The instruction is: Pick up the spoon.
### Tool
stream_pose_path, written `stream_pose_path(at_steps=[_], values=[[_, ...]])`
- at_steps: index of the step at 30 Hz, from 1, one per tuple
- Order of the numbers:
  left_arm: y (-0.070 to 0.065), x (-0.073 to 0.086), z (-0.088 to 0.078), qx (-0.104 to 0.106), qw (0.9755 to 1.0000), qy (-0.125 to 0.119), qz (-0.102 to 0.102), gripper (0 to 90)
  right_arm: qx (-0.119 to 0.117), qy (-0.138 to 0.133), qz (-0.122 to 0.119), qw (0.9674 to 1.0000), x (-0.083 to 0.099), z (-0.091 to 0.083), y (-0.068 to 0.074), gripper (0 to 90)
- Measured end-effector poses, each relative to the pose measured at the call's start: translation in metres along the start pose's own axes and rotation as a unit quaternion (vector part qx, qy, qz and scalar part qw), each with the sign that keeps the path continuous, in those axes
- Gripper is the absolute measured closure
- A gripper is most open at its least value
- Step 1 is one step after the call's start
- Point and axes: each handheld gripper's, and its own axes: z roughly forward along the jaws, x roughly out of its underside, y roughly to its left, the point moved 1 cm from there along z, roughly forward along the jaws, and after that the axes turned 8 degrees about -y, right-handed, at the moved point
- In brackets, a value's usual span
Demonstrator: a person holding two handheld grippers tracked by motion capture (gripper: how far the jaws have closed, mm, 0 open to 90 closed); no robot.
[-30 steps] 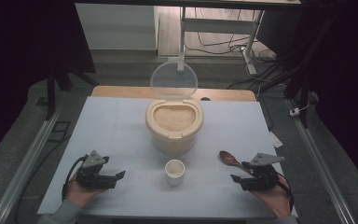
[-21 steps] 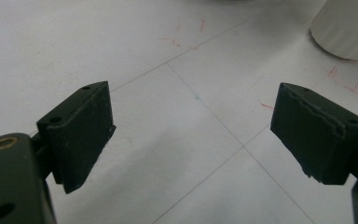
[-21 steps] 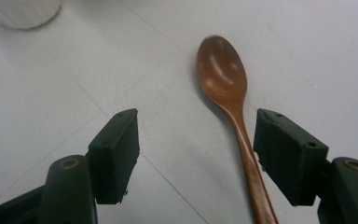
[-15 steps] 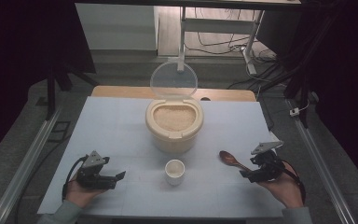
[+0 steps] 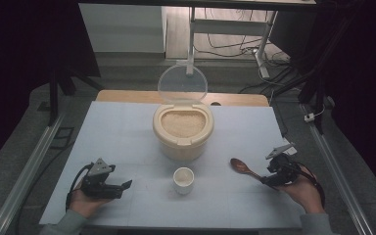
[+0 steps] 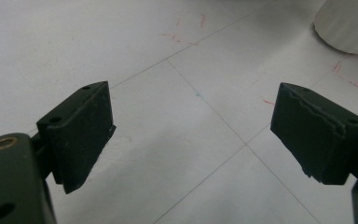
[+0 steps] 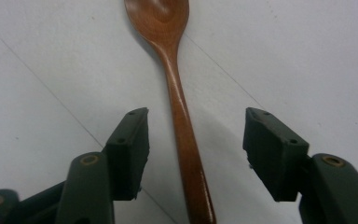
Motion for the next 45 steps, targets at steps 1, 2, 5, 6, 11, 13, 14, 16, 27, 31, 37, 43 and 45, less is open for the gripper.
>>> stream_pose_path(at_steps=[1, 2, 5, 6, 11, 13, 14, 16, 27, 31, 37, 43, 45], values=[[0.000, 0.000, 0.000, 0.000, 1.0000, 0.000, 0.000, 12.6, -0.003, 0.003, -0.003, 1.0000, 0.000, 0.001, -0.001, 44.1], [0.000, 0.000, 0.000, 0.000, 1.0000, 0.000, 0.000, 12.6, -0.009, 0.007, -0.006, 0.9999, -0.001, 0.003, -0.002, 45.8], [0.001, 0.000, 0.000, 0.000, 1.0000, 0.000, 0.001, 12.7, -0.018, 0.016, -0.019, 0.9995, -0.003, 0.007, -0.002, 48.8], [0.001, 0.001, 0.000, 0.000, 1.0000, 0.001, 0.001, 12.6, -0.020, 0.019, -0.021, 0.9994, -0.003, 0.008, -0.002, 49.9], [0.001, 0.001, 0.000, 0.000, 1.0000, 0.001, 0.002, 12.6, -0.027, 0.047, -0.035, 0.9979, -0.005, 0.018, -0.002, 57.6], [0.001, 0.001, 0.000, 0.001, 1.0000, 0.002, 0.002, 12.6, -0.029, 0.049, -0.034, 0.9978, -0.005, 0.019, -0.002, 59.7], [0.001, 0.001, 0.000, 0.000, 1.0000, 0.002, 0.002, 12.6, -0.032, 0.050, -0.035, 0.9977, -0.005, 0.020, -0.002, 61.3], [0.002, 0.001, 0.001, 0.001, 1.0000, 0.002, 0.002, 12.6, -0.040, 0.055, -0.038, 0.9970, -0.005, 0.023, -0.002, 65.7], [0.001, 0.002, 0.002, 0.001, 1.0000, 0.007, 0.006, 12.5, -0.057, 0.074, -0.076, 0.9927, -0.013, 0.027, 0.001, 79.1], [0.001, 0.002, 0.001, -0.001, 1.0000, 0.006, 0.006, 12.5, -0.055, 0.067, -0.093, 0.9919, -0.012, 0.026, 0.003, 79.5], [0.002, 0.003, 0.002, -0.001, 1.0000, 0.008, 0.005, 12.5, -0.047, 0.053, -0.104, 0.9921, -0.010, 0.023, 0.004, 79.7], [0.002, 0.004, 0.002, -0.002, 0.9999, 0.009, 0.006, 12.5, -0.052, 0.025, -0.094, 0.9939, -0.009, 0.013, 0.002, 79.8], [0.002, 0.004, 0.002, -0.002, 0.9999, 0.009, 0.006, 12.5, -0.048, 0.018, -0.095, 0.9941, -0.009, 0.009, 0.004, 79.8]])
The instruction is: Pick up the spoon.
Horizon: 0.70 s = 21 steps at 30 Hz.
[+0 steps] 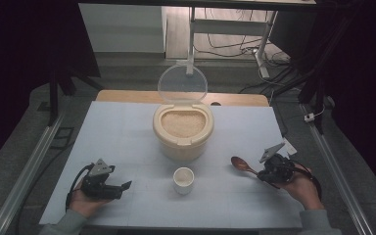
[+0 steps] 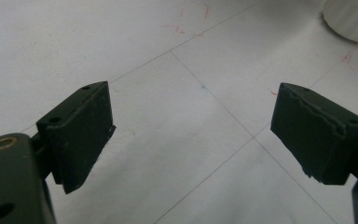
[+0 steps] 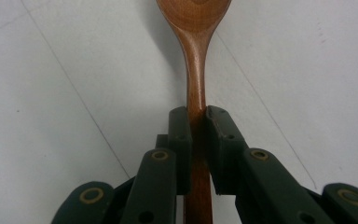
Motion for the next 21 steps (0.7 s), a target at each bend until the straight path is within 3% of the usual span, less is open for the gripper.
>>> stream_pose_path(at_steps=[10, 21], values=[[0.000, 0.000, 0.001, 0.000, 1.0000, 0.003, 0.002, 12.5, -0.004, -0.041, -0.023, 0.9989, -0.013, -0.017, 0.014, 79.7], [-0.001, 0.000, 0.001, 0.000, 1.0000, 0.002, 0.002, 12.5, -0.032, -0.086, -0.067, 0.9935, -0.041, -0.025, 0.039, 79.7]])
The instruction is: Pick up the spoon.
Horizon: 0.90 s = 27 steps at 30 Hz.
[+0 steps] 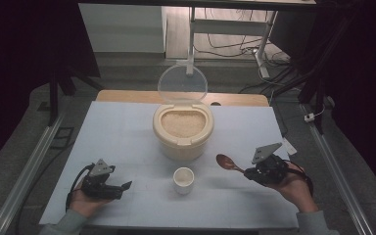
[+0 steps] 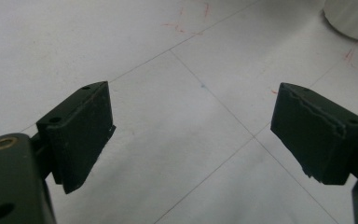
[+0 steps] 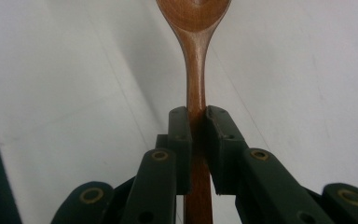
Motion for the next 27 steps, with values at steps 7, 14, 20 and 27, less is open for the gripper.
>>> stream_pose_path(at_steps=[7, 14, 20, 27], values=[[0.000, 0.000, 0.000, -0.001, 1.0000, -0.001, -0.001, 12.5, -0.015, -0.017, -0.012, 0.9997, -0.017, 0.003, 0.012, 79.7], [0.000, 0.000, 0.000, -0.001, 1.0000, 0.000, -0.001, 12.5, -0.031, -0.022, -0.027, 0.9989, -0.034, 0.013, 0.023, 79.6], [0.000, 0.000, 0.001, -0.002, 1.0000, 0.001, -0.001, 12.5, -0.037, -0.030, -0.052, 0.9975, -0.054, 0.014, 0.032, 79.7], [0.000, 0.000, 0.001, -0.002, 1.0000, 0.000, -0.002, 12.5, -0.047, -0.031, -0.068, 0.9961, -0.072, 0.021, 0.041, 79.6]])
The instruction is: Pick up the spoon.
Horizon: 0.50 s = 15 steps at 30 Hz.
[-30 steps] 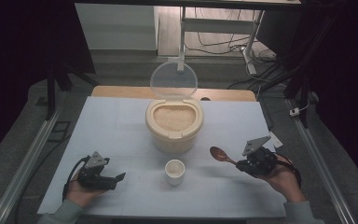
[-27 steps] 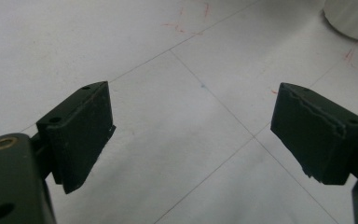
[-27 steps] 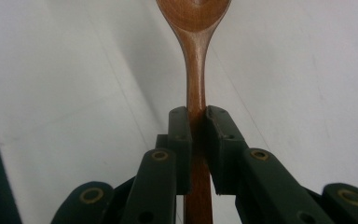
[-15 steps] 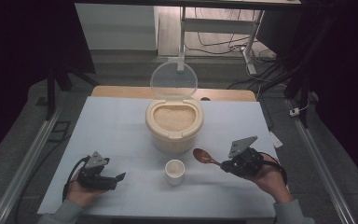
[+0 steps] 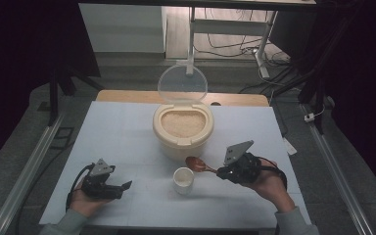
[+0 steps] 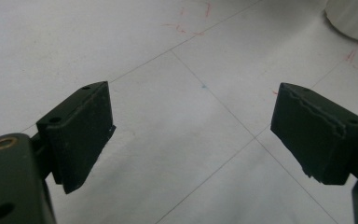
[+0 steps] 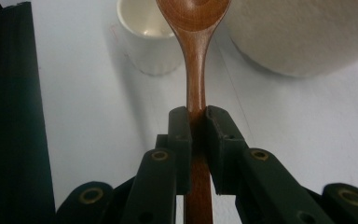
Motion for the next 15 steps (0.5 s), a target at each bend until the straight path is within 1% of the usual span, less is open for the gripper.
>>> stream_pose_path(at_steps=[3, 6, 10, 11, 15], values=[[0.000, 0.000, 0.000, 0.000, 1.0000, 0.000, 0.000, 12.6, -0.004, 0.002, -0.003, 1.0000, -0.004, 0.003, 0.001, 79.6], [0.000, 0.000, 0.000, 0.001, 1.0000, -0.001, -0.001, 12.5, -0.011, 0.002, -0.008, 0.9999, -0.010, 0.010, 0.003, 79.6], [0.000, 0.000, 0.000, 0.002, 1.0000, -0.001, 0.000, 12.5, -0.017, 0.007, -0.012, 0.9998, -0.014, 0.015, 0.004, 79.6], [0.000, 0.000, 0.000, 0.002, 1.0000, -0.002, 0.000, 12.5, -0.019, 0.006, -0.015, 0.9997, -0.017, 0.019, 0.006, 79.6], [0.000, -0.001, -0.001, 0.002, 1.0000, -0.002, 0.000, 12.6, -0.024, 0.005, -0.019, 0.9995, -0.022, 0.023, 0.008, 79.6]])
